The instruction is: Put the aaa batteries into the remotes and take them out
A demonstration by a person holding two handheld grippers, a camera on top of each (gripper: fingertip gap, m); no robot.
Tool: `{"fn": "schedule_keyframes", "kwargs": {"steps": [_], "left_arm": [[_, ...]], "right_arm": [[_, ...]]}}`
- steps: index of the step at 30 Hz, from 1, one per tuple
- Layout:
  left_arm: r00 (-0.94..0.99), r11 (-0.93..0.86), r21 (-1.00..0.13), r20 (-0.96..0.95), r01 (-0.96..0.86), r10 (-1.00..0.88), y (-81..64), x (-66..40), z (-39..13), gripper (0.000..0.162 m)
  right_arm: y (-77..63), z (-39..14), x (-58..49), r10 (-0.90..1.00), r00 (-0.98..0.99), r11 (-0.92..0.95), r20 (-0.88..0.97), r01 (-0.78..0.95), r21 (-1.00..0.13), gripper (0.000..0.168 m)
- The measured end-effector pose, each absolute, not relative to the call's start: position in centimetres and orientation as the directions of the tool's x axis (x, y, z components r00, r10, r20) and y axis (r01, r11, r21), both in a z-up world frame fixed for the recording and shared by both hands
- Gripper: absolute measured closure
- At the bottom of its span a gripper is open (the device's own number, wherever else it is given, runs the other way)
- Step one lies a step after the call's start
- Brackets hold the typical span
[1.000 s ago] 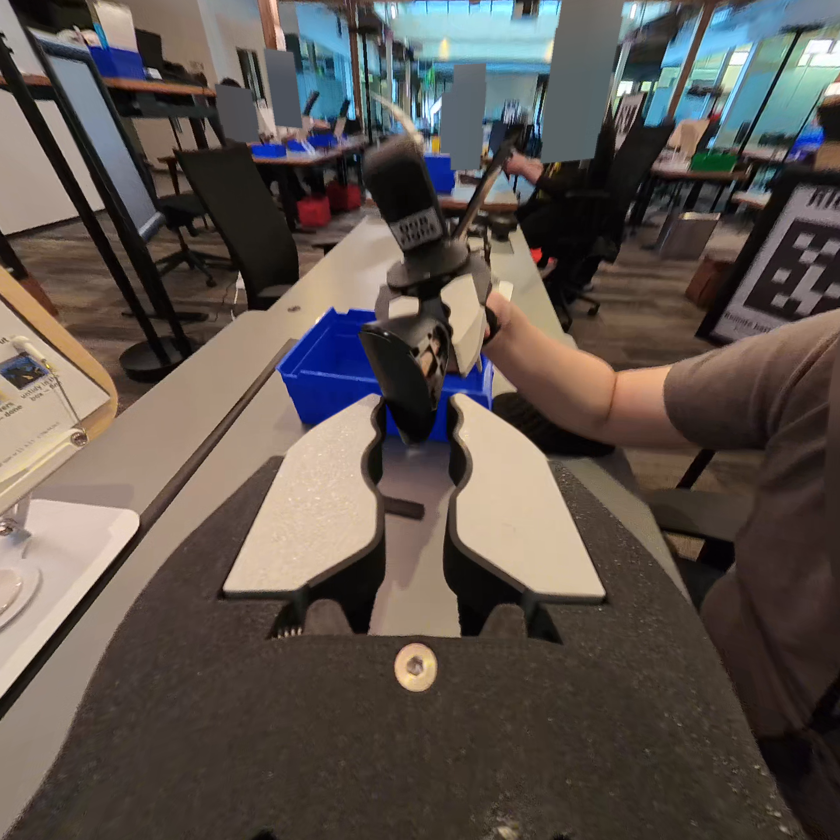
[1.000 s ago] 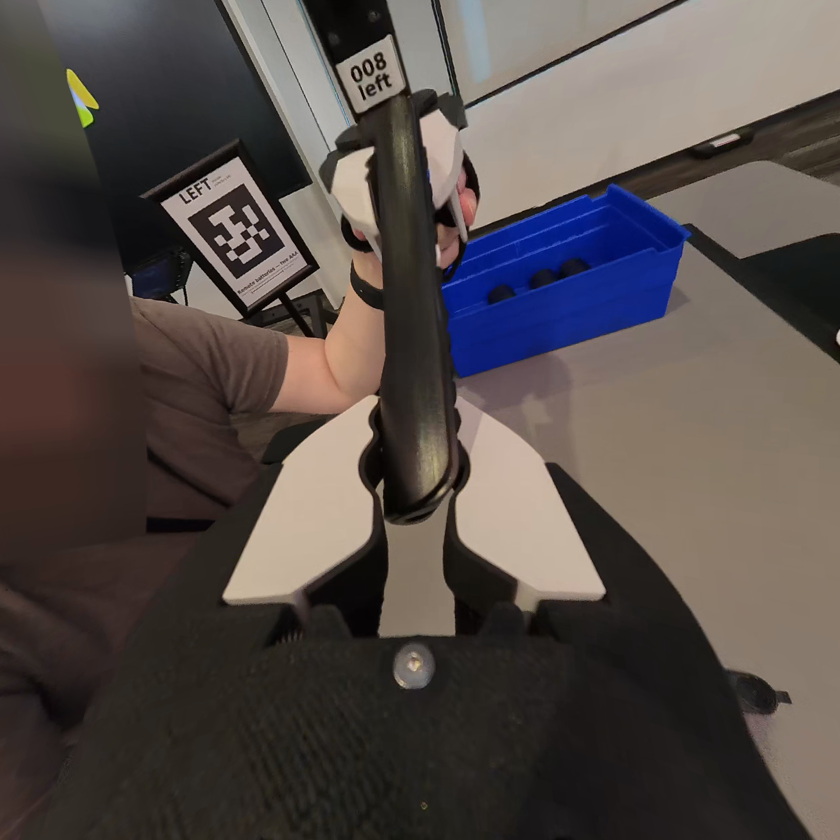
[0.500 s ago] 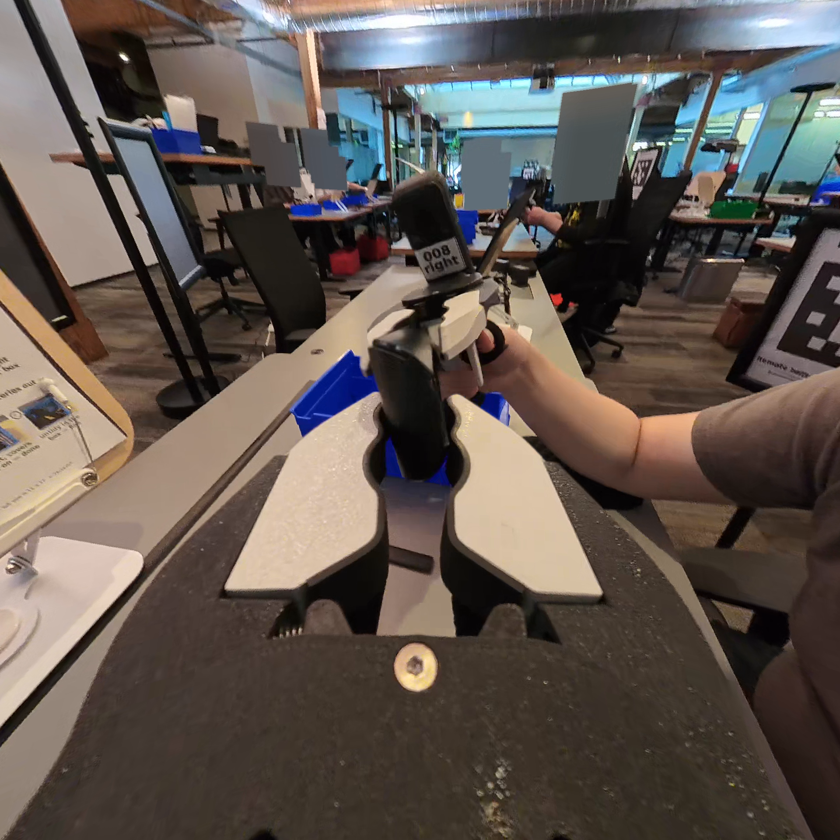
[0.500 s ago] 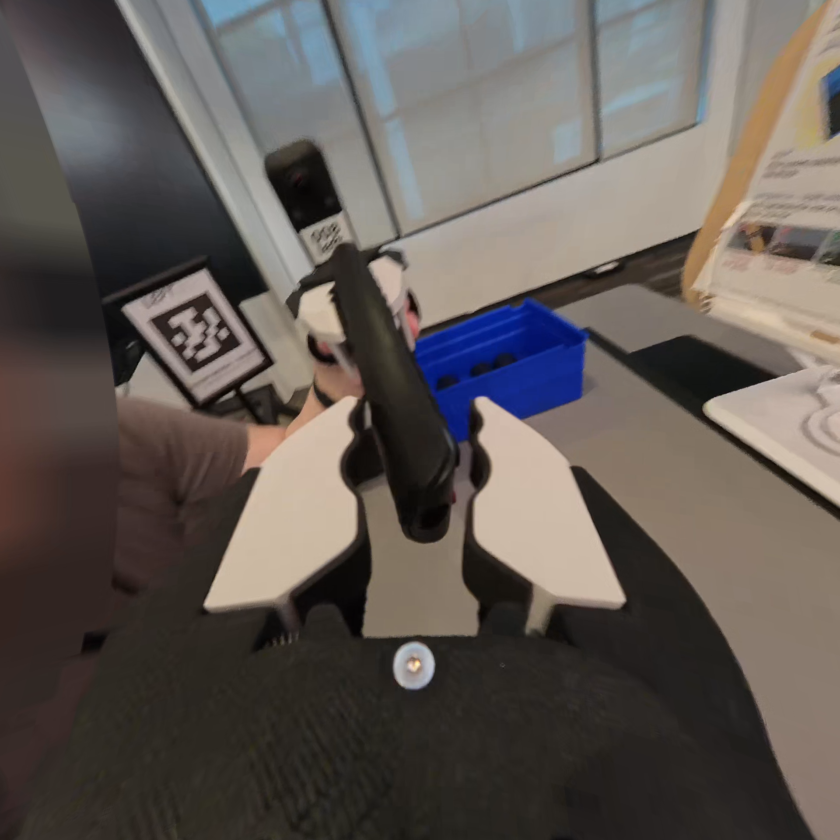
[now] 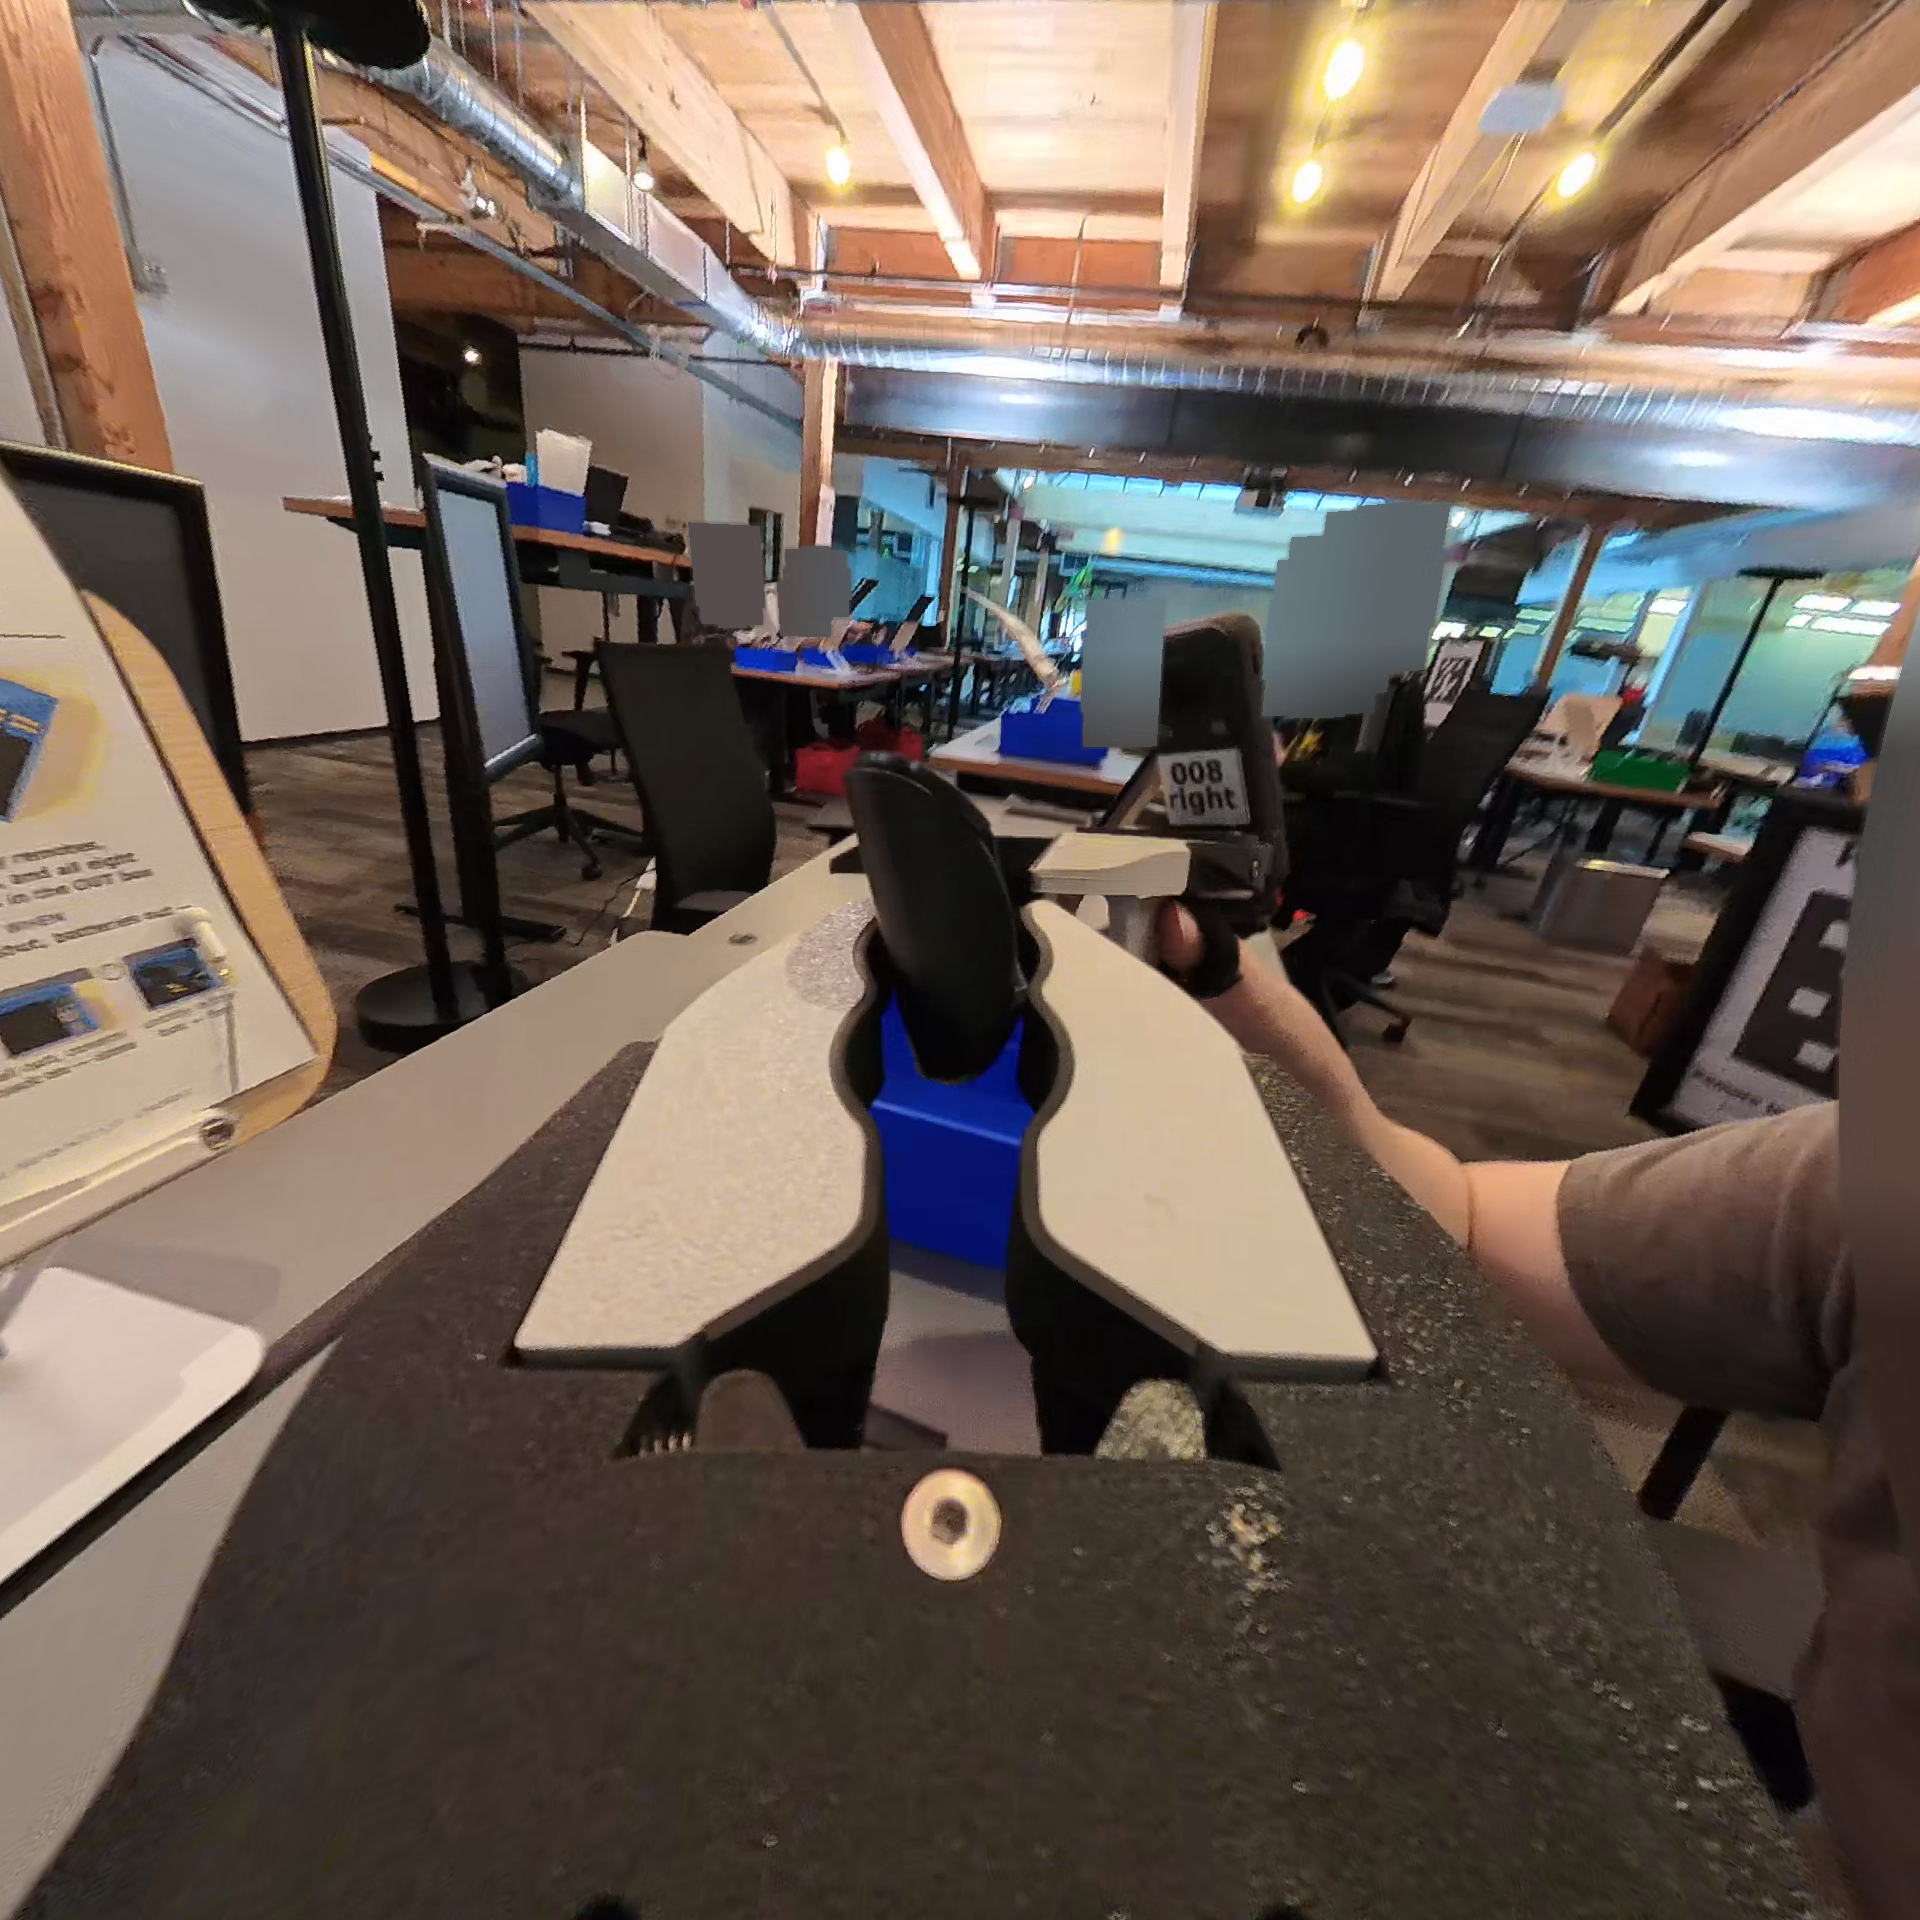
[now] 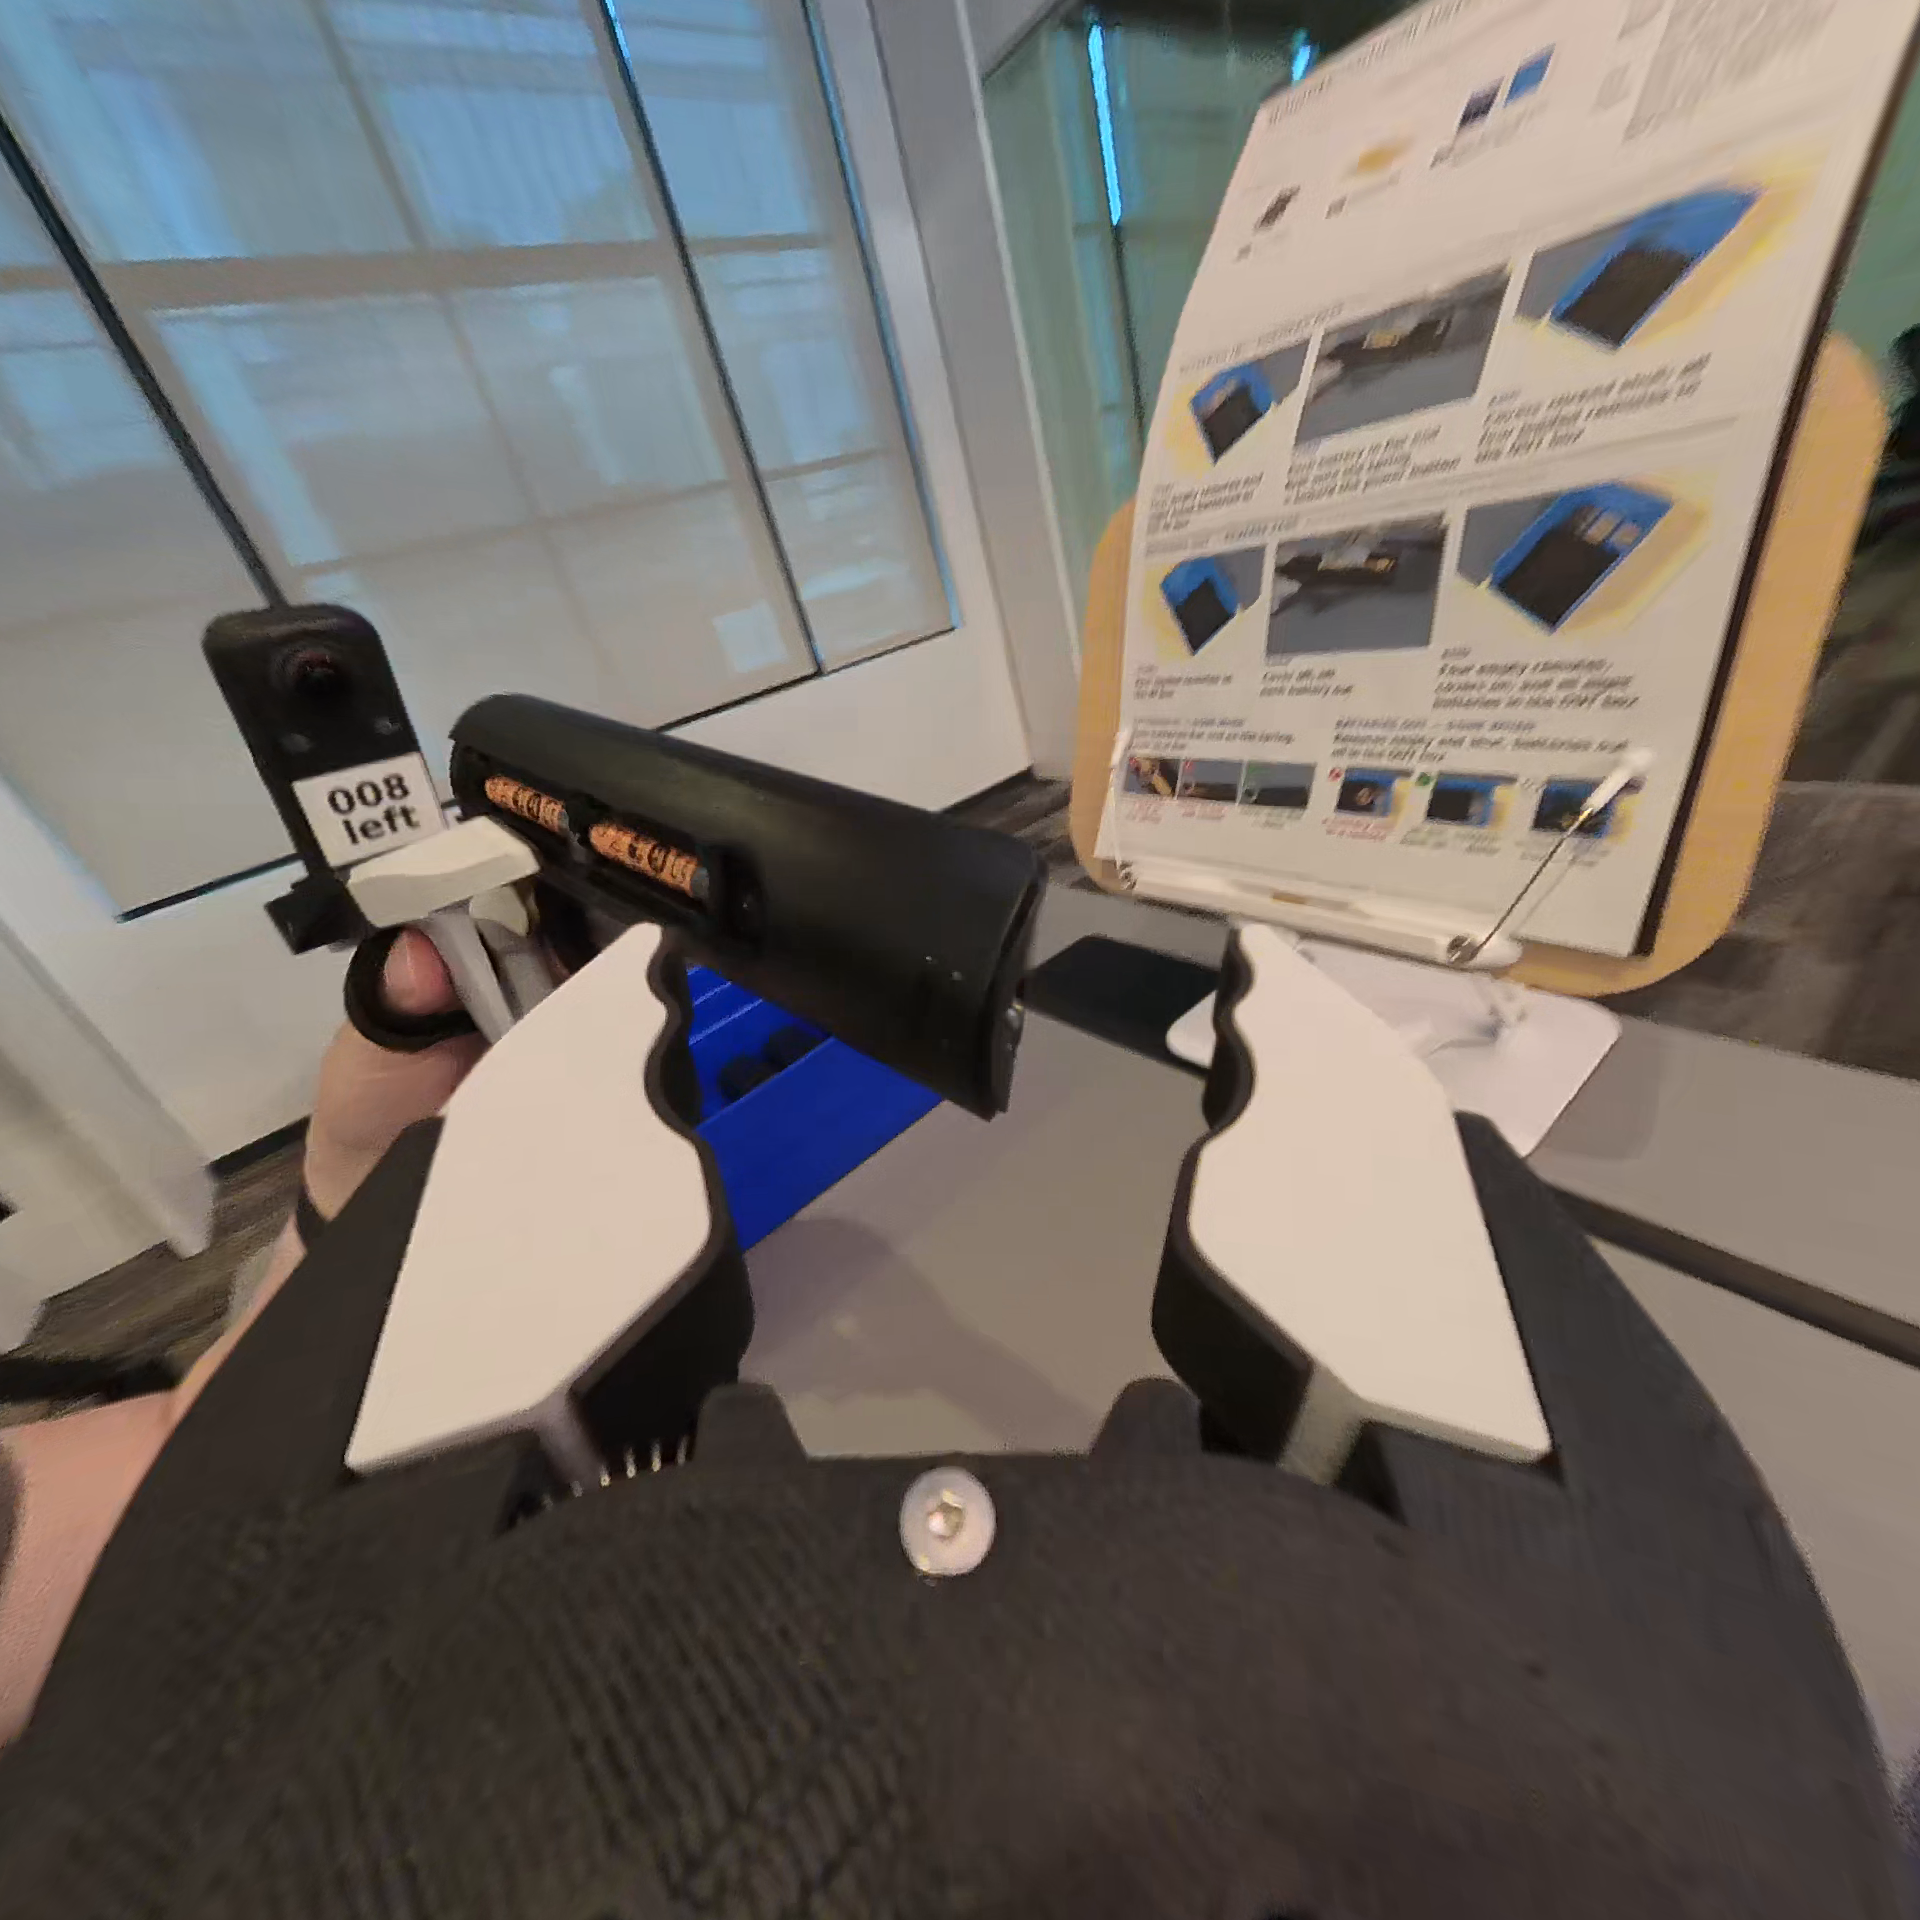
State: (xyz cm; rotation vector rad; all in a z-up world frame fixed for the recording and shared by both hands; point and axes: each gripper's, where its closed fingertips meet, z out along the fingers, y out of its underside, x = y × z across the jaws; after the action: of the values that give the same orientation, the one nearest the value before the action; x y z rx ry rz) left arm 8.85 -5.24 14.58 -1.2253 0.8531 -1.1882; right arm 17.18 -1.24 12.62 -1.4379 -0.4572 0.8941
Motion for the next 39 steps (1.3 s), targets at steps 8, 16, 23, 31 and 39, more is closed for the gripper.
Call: {"fn": "schedule_keyframes", "kwargs": {"steps": [8,16,23,31,39], "left_arm": [[0.386,0.116,-0.983,-0.054,0.140,-0.921,-5.2,10.9,13.6,0.141],[0.463,0.209,-0.975,-0.150,0.079,-0.874,-5.4,11.5,13.3,0.141],[0.470,0.211,-0.975,-0.156,0.067,-0.869,-5.5,11.9,12.9,0.141],[0.486,0.232,-0.971,-0.179,0.051,-0.856,-5.7,12.1,12.9,0.140],[0.491,0.244,-0.969,-0.195,0.037,-0.849,-5.8,12.4,12.7,0.140]], "right_arm": [[-2.0,13.9,18.1,0.682,0.718,0.019,-0.141,-0.209,-0.978,0.068],[-0.8,12.5,17.9,0.678,0.704,-0.070,-0.212,-0.225,-0.972,0.063],[-0.5,12.0,17.4,0.668,0.720,-0.043,-0.185,-0.211,-0.977,0.060],[-0.5,11.9,17.2,0.672,0.719,-0.031,-0.178,-0.213,-0.977,0.052],[-0.5,12.0,17.5,0.661,0.731,-0.010,-0.169,-0.216,-0.976,0.051]]}}
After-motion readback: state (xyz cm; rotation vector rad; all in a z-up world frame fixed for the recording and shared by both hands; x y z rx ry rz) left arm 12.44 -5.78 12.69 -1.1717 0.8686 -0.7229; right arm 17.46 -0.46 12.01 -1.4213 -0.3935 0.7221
